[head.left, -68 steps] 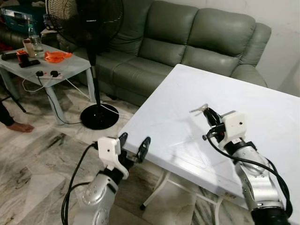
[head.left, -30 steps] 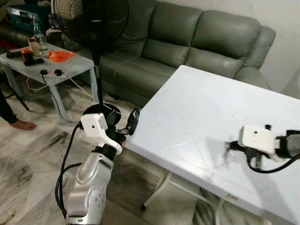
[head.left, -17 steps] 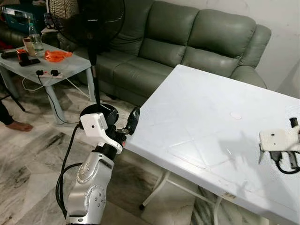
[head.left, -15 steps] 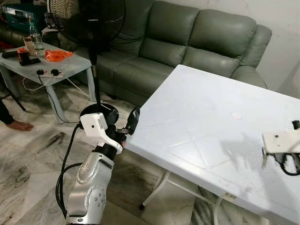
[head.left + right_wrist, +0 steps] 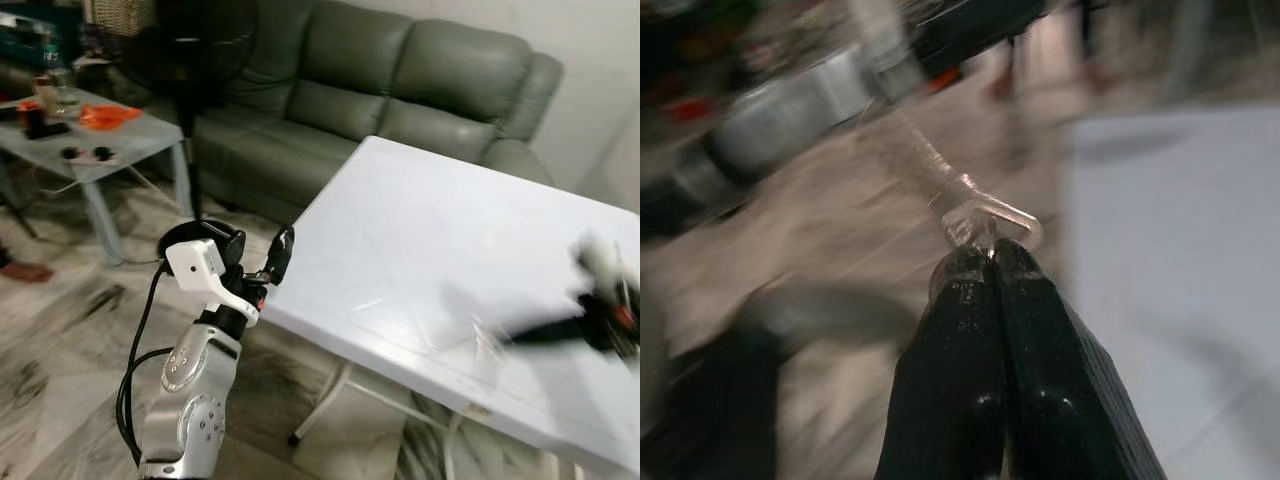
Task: Hang keys on a hook
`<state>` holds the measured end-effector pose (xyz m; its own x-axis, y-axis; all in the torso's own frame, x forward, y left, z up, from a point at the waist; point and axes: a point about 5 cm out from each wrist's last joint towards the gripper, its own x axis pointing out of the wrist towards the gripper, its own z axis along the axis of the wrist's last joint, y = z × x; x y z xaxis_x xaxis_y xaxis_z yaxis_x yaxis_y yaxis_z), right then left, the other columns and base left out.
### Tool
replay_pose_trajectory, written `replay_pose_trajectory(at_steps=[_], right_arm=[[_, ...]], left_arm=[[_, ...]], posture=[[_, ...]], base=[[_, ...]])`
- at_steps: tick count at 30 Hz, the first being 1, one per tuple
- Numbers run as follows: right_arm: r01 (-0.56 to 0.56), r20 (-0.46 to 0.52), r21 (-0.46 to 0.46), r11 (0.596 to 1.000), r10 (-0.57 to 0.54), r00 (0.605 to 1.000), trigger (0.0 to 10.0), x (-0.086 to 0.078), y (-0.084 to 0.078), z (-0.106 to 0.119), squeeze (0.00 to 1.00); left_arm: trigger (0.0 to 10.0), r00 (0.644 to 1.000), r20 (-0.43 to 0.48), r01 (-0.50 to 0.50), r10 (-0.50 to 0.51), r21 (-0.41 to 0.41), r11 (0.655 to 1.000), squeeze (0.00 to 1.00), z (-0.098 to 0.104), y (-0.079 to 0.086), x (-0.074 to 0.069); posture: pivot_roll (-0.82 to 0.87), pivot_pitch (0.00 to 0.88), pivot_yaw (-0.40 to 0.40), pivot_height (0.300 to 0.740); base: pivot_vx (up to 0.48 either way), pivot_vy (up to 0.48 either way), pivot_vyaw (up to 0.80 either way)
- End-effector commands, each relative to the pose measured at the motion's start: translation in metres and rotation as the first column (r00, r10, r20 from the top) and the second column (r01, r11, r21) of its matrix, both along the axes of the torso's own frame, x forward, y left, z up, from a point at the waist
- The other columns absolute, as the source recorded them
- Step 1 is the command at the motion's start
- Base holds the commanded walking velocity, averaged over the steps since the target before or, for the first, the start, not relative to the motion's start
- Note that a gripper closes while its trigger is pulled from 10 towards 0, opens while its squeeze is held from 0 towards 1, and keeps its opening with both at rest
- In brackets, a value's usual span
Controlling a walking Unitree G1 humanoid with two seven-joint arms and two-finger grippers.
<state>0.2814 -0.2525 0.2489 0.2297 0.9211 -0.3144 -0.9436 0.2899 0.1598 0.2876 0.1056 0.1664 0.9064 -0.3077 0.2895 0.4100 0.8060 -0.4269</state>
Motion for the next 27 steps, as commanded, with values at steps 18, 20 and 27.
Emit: replay_pose_trajectory(at_steps=[18,20,27], right_arm=[[-0.077,-0.007,-0.543,0.836,0.087,0.996,10.0,-0.025,-0.044,-0.031,0.0],[-0.078,-0.033,-0.455,0.887,0.071,0.997,10.0,-0.026,-0.039,-0.027,0.0],[0.116,0.042,0.021,0.993,-0.117,0.992,10.0,-0.003,-0.005,-0.016,0.0]], left_arm=[[10.0,1.0,-0.018,-0.019,0.017,-0.123,0.992,0.0,0.002,-0.005,-0.003],[10.0,1.0,-0.016,-0.021,0.019,-0.116,0.993,0.0,0.002,-0.005,-0.003],[10.0,1.0,-0.014,-0.021,0.019,-0.122,0.992,0.0,0.004,-0.003,-0.001]], posture=[[-0.06,0.018,-0.138,0.74],[-0.06,0.018,-0.138,0.74],[-0.06,0.022,-0.137,0.74]], base=[[0.0,0.0,0.0],[0.0,0.0,0.0],[0.0,0.0,0.0]])
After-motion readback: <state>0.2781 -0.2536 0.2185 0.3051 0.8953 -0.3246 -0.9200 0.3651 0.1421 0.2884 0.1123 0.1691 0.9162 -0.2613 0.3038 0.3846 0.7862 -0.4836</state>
